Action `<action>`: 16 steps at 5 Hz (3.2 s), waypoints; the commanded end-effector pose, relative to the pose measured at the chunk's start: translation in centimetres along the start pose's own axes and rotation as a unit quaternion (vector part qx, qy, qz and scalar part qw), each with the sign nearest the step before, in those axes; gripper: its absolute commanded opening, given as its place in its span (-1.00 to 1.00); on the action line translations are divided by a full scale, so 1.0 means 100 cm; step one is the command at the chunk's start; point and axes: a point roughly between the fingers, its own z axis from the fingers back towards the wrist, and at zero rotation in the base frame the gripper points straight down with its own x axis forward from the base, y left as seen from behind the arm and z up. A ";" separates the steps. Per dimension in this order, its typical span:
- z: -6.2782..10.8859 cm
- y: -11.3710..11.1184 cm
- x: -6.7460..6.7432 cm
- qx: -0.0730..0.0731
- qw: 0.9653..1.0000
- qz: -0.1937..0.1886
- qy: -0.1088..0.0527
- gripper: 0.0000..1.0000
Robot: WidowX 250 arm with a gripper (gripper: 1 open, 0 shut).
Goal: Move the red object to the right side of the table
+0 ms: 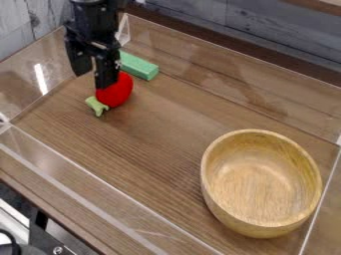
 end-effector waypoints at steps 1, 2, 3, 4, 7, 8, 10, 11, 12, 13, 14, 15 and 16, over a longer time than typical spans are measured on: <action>0.007 0.012 0.014 0.018 0.999 0.005 -0.032 1.00; -0.001 0.015 0.020 0.017 0.999 0.005 -0.034 1.00; -0.001 0.015 0.024 0.011 0.999 0.006 -0.041 1.00; -0.001 0.016 0.026 0.005 0.999 0.008 -0.047 1.00; -0.006 0.024 0.034 0.001 0.998 0.018 -0.053 1.00; -0.007 0.026 0.036 0.000 0.998 0.021 -0.054 1.00; -0.010 0.029 0.039 -0.001 0.998 0.028 -0.056 1.00; -0.012 0.031 0.040 -0.001 0.998 0.032 -0.056 1.00; -0.014 0.032 0.042 -0.002 0.998 0.036 -0.056 1.00; -0.016 0.033 0.043 -0.003 0.998 0.039 -0.055 1.00; -0.024 0.033 0.045 -0.004 0.998 0.040 -0.051 1.00; -0.029 0.034 0.046 -0.005 0.998 0.041 -0.046 -1.00; -0.027 0.033 0.047 -0.006 0.998 0.044 -0.046 -1.00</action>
